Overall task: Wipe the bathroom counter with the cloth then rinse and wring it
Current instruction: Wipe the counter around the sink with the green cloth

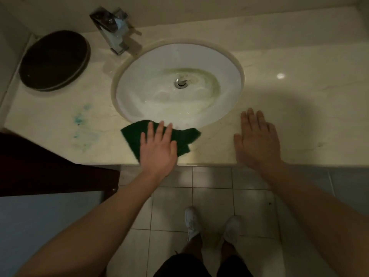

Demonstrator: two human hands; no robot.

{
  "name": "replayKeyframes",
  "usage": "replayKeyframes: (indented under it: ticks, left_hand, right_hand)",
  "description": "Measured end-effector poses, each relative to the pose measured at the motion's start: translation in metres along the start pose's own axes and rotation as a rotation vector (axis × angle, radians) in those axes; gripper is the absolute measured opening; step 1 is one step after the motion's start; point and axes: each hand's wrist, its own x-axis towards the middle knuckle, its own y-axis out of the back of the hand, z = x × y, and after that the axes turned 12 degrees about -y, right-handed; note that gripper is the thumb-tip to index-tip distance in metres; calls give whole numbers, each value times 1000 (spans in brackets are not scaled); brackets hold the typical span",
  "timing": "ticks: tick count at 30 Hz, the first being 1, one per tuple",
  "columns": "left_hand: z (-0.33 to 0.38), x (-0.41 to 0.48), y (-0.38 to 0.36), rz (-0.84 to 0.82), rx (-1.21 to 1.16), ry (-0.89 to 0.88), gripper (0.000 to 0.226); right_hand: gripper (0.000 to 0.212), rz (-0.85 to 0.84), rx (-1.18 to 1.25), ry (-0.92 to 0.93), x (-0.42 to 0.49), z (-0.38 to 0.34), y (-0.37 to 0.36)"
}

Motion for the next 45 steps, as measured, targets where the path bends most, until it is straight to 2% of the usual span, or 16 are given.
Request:
replayKeyframes:
  ticks: [2,6,10,16,19,22,28,30,34,37,39,42,45]
  left_hand:
    - [46,12,-5,1,-5,-61,60]
    - [140,29,-17,-5,-42,-150,61]
    - [196,31,-22,-31,-100,-258,62]
    - [215,32,-23,-48,-60,-328,63]
    - [232,40,-21,-69,-77,-356,62]
    - [256,53,-22,-84,-76,-408,61]
    - [258,63,-14,-109,-26,-455,61]
    - [233,61,-10,-86,1,-397,62]
    - [138,44,-6,4,5,14,63]
    - [124,31,-5,6,-6,188,66]
    - [157,28,-8,11,16,123,65]
    - [212,20,-15,-21,-17,-127,63]
    - [217,19,-17,-100,-4,-289,61]
  right_hand:
    - [64,29,1,76,8,33,7]
    - [64,91,83,-146,13,76,6]
    - [67,54,22,-136,16,78,1]
    - [67,13,76,-72,24,94,12]
    - [65,127,171,-173,33,126,24]
    - [67,95,94,-245,34,155,19]
    - [66,82,73,-266,34,158,13]
    - [65,79,72,-262,33,159,13]
    - [63,84,86,-274,33,155,17]
    - [62,84,83,-287,34,153,14]
    - [62,87,77,-287,35,152,13]
    - [63,83,94,-311,36,152,13]
    - [62,141,312,-258,17,124,23]
